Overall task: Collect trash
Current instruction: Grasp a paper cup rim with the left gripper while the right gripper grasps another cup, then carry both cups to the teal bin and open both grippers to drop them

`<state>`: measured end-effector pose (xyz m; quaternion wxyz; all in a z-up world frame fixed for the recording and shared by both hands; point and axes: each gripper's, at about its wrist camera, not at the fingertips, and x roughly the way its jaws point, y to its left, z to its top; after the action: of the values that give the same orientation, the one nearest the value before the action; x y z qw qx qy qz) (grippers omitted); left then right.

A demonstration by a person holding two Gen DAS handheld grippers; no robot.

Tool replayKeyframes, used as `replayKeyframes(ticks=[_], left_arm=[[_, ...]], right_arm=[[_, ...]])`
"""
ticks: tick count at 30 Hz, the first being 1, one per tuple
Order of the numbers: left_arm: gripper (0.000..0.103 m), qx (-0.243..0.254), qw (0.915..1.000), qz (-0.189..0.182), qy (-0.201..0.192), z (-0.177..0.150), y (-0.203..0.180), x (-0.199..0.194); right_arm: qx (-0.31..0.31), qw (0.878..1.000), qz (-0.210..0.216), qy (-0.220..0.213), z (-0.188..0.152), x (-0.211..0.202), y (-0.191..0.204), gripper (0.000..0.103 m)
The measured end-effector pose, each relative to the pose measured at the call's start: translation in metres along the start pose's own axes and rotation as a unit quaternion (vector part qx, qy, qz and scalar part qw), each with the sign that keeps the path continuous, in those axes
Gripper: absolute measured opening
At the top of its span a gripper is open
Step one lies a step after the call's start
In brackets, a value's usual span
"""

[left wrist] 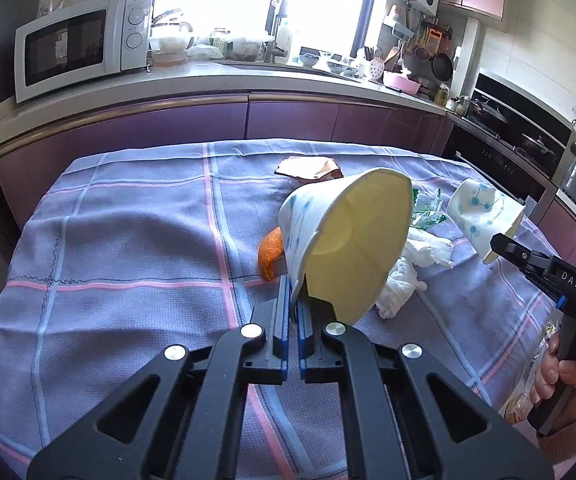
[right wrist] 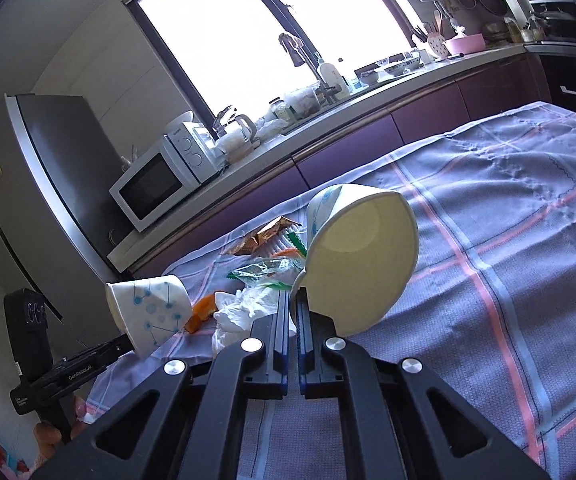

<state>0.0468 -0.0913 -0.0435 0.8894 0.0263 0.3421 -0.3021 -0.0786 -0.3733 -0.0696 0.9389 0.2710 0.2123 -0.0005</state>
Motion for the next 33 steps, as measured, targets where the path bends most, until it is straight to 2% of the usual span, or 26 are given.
replayKeyframes(ticks=[8,15,25,33], left_arm=[[0.003,-0.012,0.9995,0.018,-0.022,-0.007,0.021,-0.036],[0.004,-0.02,0.9986,0.037,-0.033,-0.019,0.04,-0.062],[0.003,-0.053,0.995,0.073,-0.043,-0.033,0.077,-0.09],[0.003,-0.091,0.9886,0.107,-0.053,-0.048,0.11,-0.116]], right_arm=[[-0.051,0.998,0.033,-0.005,0.003,-0.006,0.035,0.003],[-0.076,0.993,0.085,0.032,-0.006,0.015,0.069,0.003],[-0.117,0.976,0.159,0.096,-0.027,0.052,0.131,0.003],[-0.153,0.959,0.203,0.128,-0.038,0.071,0.173,0.003]])
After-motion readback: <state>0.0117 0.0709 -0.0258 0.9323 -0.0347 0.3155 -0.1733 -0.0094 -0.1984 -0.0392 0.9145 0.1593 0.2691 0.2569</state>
